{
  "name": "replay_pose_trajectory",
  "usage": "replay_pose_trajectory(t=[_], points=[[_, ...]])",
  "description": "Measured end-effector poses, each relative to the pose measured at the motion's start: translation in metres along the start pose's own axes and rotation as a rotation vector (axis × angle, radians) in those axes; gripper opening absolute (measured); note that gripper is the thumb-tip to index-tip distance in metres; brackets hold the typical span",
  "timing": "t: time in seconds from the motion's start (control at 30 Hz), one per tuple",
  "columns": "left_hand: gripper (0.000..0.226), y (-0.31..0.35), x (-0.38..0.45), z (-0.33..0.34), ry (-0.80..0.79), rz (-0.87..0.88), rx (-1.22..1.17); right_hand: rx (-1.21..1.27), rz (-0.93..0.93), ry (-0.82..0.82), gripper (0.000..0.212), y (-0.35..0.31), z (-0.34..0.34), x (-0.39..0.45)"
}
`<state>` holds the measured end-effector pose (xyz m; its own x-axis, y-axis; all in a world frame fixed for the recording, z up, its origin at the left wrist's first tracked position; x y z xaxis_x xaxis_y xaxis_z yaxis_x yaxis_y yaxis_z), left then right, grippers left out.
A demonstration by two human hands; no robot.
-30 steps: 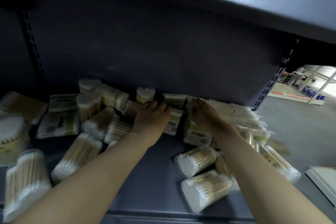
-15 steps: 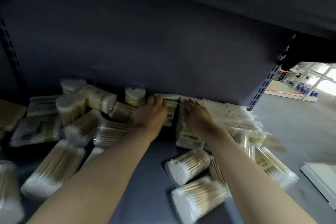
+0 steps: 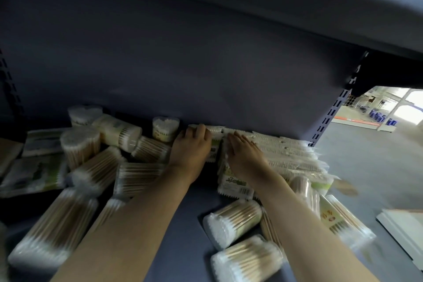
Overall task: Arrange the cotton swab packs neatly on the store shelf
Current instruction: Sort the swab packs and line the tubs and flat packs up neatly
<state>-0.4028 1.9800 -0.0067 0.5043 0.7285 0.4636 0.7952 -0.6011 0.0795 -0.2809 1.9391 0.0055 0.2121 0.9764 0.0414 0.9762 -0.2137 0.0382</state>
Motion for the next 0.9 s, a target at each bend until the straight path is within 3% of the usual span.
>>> replay_pose_trajectory(t=[0.1,0.17,0.23,0.3,0.37,0.57,0.7,0.77,0.9], points=[[0.06,0.001,-0.004,0.002,-0.054,-0.005,-0.016,0.004,0.005,0.009,0.048,-0.001,-0.002,0.0],[0.071,-0.001,-0.006,0.0,-0.065,-0.032,-0.017,0.033,0.009,0.033,0.044,-0.002,-0.005,-0.001],[0.082,-0.004,-0.008,-0.003,-0.108,-0.057,-0.076,0.065,0.001,0.103,0.036,-0.004,-0.01,-0.005],[0.082,-0.007,-0.012,-0.006,-0.141,-0.072,-0.12,0.101,-0.017,0.191,0.043,-0.007,-0.018,-0.01],[0.076,-0.009,-0.019,-0.013,-0.143,-0.056,-0.113,0.125,-0.023,0.256,0.048,-0.011,-0.025,-0.015],[0.056,-0.024,-0.05,-0.043,-0.132,-0.105,-0.159,0.131,-0.064,0.295,0.032,-0.036,-0.03,-0.024],[0.035,-0.049,-0.07,-0.067,0.087,-0.142,-0.216,0.072,-0.088,0.278,0.029,-0.058,-0.032,-0.031],[0.042,-0.071,-0.081,-0.076,0.129,-0.148,-0.222,0.079,-0.107,0.281,0.03,-0.071,-0.033,-0.033],[0.02,-0.107,-0.105,-0.096,0.027,-0.281,-0.156,0.155,-0.138,0.273,0.03,-0.099,-0.035,-0.036]])
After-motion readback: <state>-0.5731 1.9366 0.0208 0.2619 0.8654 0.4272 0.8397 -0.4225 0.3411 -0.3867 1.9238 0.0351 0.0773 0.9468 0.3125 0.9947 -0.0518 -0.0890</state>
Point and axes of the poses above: each hand's wrist, its own x-axis towards the middle knuckle, its own z-axis out of the palm, y = z × x, the point moved 1 cm from there along x, towards the middle knuckle, and after that the axes turned 14 degrees about -x, right-handed, at the moved point
